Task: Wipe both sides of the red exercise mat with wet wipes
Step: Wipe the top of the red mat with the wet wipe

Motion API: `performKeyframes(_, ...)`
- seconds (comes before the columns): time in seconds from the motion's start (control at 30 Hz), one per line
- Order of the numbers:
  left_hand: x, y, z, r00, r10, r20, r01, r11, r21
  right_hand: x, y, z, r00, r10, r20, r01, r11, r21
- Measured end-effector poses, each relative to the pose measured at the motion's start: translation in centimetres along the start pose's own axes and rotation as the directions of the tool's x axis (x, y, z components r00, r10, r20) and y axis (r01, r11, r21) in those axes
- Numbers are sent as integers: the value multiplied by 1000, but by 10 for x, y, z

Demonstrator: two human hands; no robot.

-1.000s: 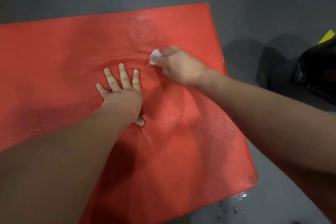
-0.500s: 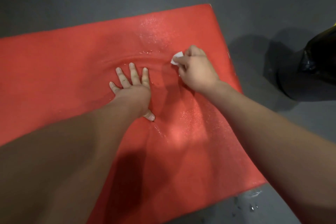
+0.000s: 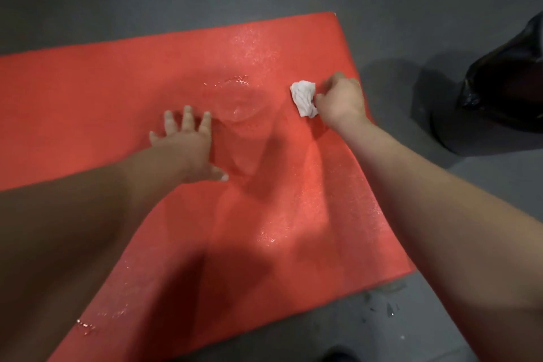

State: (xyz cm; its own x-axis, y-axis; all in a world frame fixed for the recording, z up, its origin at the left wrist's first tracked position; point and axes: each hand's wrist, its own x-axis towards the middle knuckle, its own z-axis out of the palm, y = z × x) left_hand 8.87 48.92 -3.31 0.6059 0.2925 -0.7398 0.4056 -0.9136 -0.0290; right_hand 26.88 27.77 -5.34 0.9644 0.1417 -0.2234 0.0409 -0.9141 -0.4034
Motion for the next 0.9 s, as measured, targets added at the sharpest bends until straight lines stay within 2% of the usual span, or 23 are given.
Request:
performKeyframes(0.03, -1, -3, 3, 999, -26, 36, 27, 1000, -13, -2, -1, 1, 998, -25, -55, 27, 999, 37)
performKeyframes(0.1, -1, -5, 10, 995, -41, 92, 43, 999, -17, -7, -6, 6, 980, -171, -102, 181, 979, 91)
performKeyframes(0.17, 1, -1, 14, 994, -59, 97, 61, 998, -18, -9, -8, 15, 943, -327, -57, 331, 941, 70)
performKeyframes(0.2, 2, 2, 14, 993, -71, 96, 73, 997, -16, -9, -7, 19, 934, -357, -22, 358, 933, 29)
performKeyframes(0.37, 6, 5, 11, 987, -108, 121, 110, 994, -5, 6, -1, 33, 923, -384, 34, 384, 910, -158)
performKeyframes(0.5, 7, 5, 13, 987, -108, 123, 111, 994, -21, 16, -4, 32, 944, -319, -78, 303, 937, -172)
performKeyframes(0.57, 8, 6, 12, 984, -118, 134, 121, 992, -20, 7, -9, 36, 931, -350, -101, 334, 931, -145)
performKeyframes(0.63, 9, 7, 12, 982, -125, 139, 129, 992, -16, -20, -14, 49, 856, -516, -7, 511, 850, -123)
performKeyframes(0.7, 10, 7, 12, 981, -132, 140, 135, 991, -13, -53, -12, 63, 689, -705, 167, 722, 686, -84)
performKeyframes(0.73, 10, 7, 12, 980, -137, 142, 140, 990, -10, -63, -8, 64, 616, -753, 231, 781, 622, -55)
performKeyframes(0.77, 11, 8, 12, 979, -143, 146, 145, 989, -8, -63, -3, 62, 591, -764, 260, 798, 602, -44)
performKeyframes(0.8, 12, 8, 12, 978, -147, 151, 150, 989, -5, -57, 0, 57, 616, -744, 257, 781, 619, -79)
performKeyframes(0.83, 12, 8, 13, 976, -152, 153, 154, 988, -2, -46, 4, 51, 675, -708, 207, 737, 663, -134)
performKeyframes(0.9, 13, 9, 13, 976, -157, 150, 158, 987, 3, -18, 14, 36, 824, -566, 20, 552, 795, -250)
